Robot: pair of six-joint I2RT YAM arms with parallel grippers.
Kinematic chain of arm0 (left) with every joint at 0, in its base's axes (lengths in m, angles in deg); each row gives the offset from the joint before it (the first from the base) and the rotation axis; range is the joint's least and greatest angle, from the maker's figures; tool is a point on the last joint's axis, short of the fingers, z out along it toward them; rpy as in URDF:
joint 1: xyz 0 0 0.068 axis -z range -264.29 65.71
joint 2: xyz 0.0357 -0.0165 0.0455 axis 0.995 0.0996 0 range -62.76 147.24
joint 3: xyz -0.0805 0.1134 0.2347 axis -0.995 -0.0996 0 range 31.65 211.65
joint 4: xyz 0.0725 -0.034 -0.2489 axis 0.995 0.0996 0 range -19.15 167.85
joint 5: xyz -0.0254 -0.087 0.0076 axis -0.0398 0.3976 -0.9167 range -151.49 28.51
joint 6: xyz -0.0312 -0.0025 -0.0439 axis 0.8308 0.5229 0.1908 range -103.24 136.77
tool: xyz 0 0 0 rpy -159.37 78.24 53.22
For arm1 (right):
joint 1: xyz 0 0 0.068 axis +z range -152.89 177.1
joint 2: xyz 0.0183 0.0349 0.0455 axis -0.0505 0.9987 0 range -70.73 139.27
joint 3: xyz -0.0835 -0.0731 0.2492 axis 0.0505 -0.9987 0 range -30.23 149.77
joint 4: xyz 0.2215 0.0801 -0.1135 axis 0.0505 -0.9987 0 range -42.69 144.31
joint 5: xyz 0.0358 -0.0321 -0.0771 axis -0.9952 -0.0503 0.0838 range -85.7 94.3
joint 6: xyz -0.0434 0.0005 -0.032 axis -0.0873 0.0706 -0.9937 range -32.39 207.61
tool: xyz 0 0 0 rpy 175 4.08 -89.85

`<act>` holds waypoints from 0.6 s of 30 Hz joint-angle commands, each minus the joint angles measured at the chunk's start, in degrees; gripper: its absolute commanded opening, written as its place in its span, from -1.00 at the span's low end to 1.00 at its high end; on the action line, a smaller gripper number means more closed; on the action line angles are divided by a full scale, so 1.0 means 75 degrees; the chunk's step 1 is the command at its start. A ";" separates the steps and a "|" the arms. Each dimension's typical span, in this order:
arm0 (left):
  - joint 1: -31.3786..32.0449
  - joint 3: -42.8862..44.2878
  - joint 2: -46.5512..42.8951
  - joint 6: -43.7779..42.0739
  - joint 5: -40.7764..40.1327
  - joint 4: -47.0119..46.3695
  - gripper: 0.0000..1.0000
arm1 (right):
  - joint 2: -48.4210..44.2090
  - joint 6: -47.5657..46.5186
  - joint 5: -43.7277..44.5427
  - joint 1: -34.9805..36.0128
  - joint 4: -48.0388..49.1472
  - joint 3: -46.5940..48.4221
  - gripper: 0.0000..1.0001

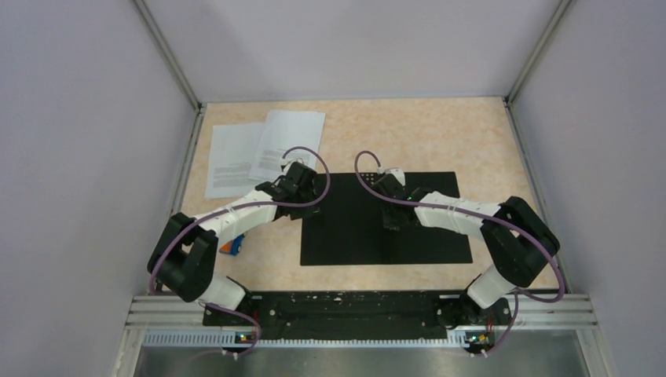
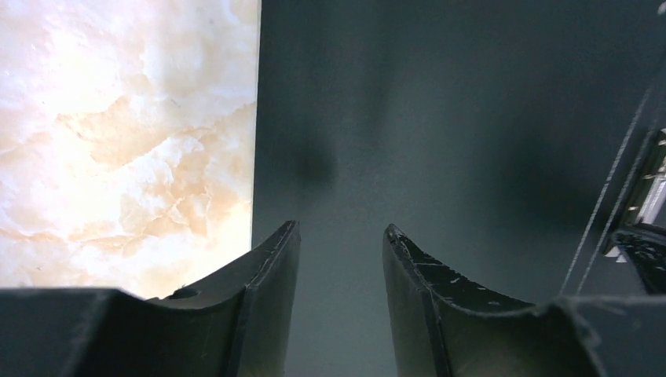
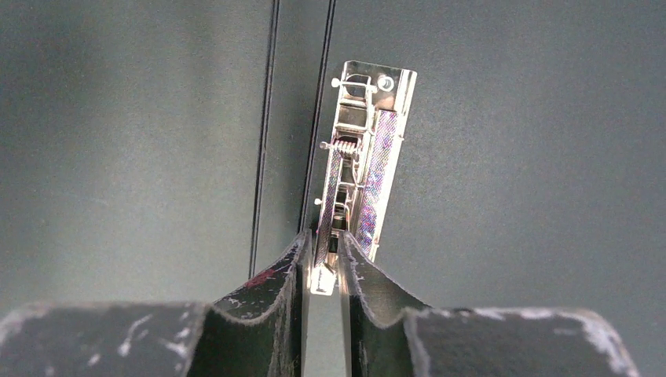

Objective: Put the files into the folder

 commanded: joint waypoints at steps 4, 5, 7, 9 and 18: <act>-0.0042 -0.0166 0.0390 0.0264 0.0241 -0.0291 -0.06 | -0.0289 -0.0357 -0.0461 0.0451 0.0065 -0.0276 -0.73; -0.0035 -0.0191 0.0416 0.0311 0.0241 -0.0312 -0.07 | -0.0354 -0.0401 -0.0511 0.0500 0.0095 -0.0299 -0.76; -0.0037 -0.0223 0.0477 0.0356 0.0208 -0.0313 -0.09 | -0.0437 -0.0469 -0.0626 0.0602 0.0115 -0.0306 -0.76; -0.0042 -0.0230 0.0514 0.0409 0.0159 -0.0305 -0.12 | -0.0503 -0.0576 -0.0718 0.0729 0.0251 -0.0315 -0.77; -0.0039 -0.0419 0.0864 0.0829 -0.0558 0.0058 -0.49 | -0.0591 -0.0550 -0.0909 0.0799 0.0131 -0.0066 -0.55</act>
